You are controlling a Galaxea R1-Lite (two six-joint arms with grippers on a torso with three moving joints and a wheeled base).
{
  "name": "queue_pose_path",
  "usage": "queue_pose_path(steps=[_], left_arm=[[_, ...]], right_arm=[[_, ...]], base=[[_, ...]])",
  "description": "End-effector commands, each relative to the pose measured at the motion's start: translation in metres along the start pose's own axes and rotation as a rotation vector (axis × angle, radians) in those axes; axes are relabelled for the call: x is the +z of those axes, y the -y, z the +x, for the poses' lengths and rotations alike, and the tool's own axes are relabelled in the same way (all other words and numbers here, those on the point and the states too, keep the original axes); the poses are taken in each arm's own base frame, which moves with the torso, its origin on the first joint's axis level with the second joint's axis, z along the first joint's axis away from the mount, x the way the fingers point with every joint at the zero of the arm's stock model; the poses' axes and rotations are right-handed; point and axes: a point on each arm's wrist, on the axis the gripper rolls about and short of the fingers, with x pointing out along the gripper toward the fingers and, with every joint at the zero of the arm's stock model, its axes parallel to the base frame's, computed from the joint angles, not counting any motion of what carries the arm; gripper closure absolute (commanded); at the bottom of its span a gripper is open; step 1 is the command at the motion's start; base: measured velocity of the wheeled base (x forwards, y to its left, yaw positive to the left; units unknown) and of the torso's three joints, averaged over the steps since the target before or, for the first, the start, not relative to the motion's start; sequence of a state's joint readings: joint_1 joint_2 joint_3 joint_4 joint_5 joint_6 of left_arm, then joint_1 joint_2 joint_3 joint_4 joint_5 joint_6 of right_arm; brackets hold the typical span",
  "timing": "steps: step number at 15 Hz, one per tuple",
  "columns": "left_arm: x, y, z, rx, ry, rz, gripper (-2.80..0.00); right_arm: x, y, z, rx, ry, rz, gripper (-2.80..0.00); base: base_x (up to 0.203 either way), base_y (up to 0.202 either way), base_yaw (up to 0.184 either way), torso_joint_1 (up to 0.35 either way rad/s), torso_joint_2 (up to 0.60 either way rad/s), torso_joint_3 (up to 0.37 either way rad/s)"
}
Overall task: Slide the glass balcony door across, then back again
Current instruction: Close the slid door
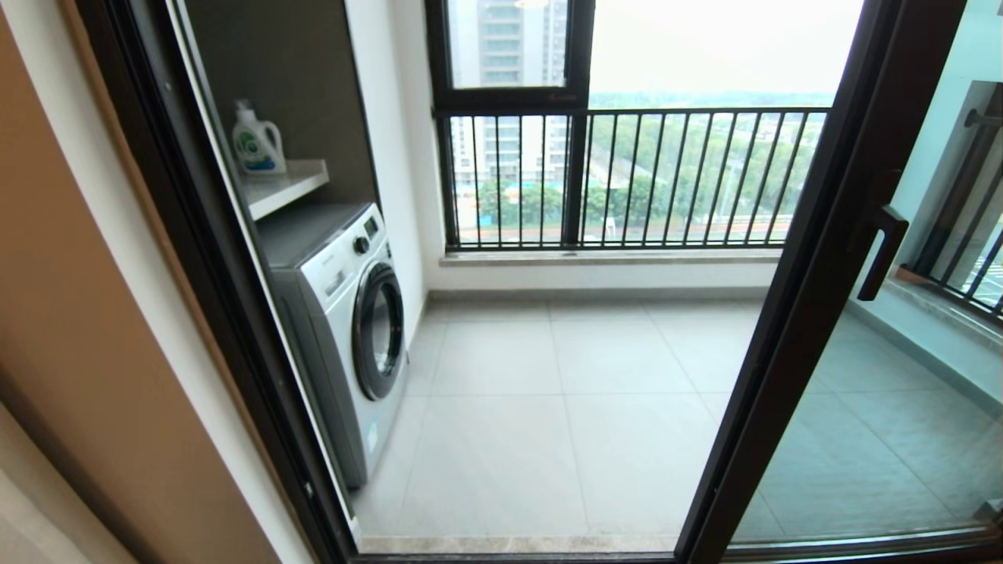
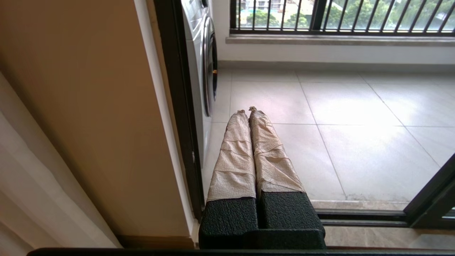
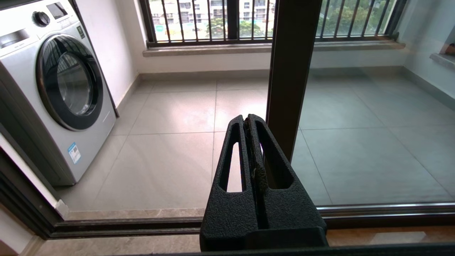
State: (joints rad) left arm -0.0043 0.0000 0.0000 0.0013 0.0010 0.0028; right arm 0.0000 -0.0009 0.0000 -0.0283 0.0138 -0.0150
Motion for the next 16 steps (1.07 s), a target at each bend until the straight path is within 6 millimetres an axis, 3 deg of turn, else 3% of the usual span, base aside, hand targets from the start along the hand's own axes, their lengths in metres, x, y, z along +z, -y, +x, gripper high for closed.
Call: queue_pose_path(steps=[1, 5, 7, 9, 12, 16], left_arm=[[0.000, 0.000, 0.000, 0.001, -0.002, 0.000, 0.00], [0.000, 0.000, 0.000, 0.002, -0.001, 0.000, 0.00], [0.000, 0.000, 0.000, 0.000, -0.002, 0.000, 0.00], [0.000, 0.000, 0.000, 0.001, -0.001, 0.000, 0.00], [0.000, 0.000, 0.000, 0.001, -0.002, 0.000, 0.00], [0.000, 0.000, 0.000, 0.000, -0.002, 0.000, 0.00]], right_arm=[[-0.003, 0.000, 0.001, 0.003, -0.009, -0.003, 0.00], [0.004, 0.000, -0.001, -0.001, 0.017, -0.114, 0.00], [0.040, 0.000, -0.009, -0.010, 0.106, -0.130, 0.00], [0.073, 0.001, 0.001, -0.005, 0.060, -0.134, 0.00], [0.126, 0.002, 0.032, 0.021, -0.009, -0.139, 0.00], [0.175, 0.004, 0.112, 0.026, -0.138, -0.123, 0.00]], base=[[0.000, 0.000, 0.000, 0.000, 0.00, 0.000], [0.000, 0.000, 0.000, 0.000, 0.00, 0.000], [0.000, 0.000, 0.000, 0.000, 0.00, 0.000], [0.000, 0.000, 0.000, 0.000, 0.00, 0.000], [0.000, 0.000, 0.000, 0.000, 0.00, 0.000], [0.000, 0.000, 0.000, 0.000, 0.00, 0.000]])
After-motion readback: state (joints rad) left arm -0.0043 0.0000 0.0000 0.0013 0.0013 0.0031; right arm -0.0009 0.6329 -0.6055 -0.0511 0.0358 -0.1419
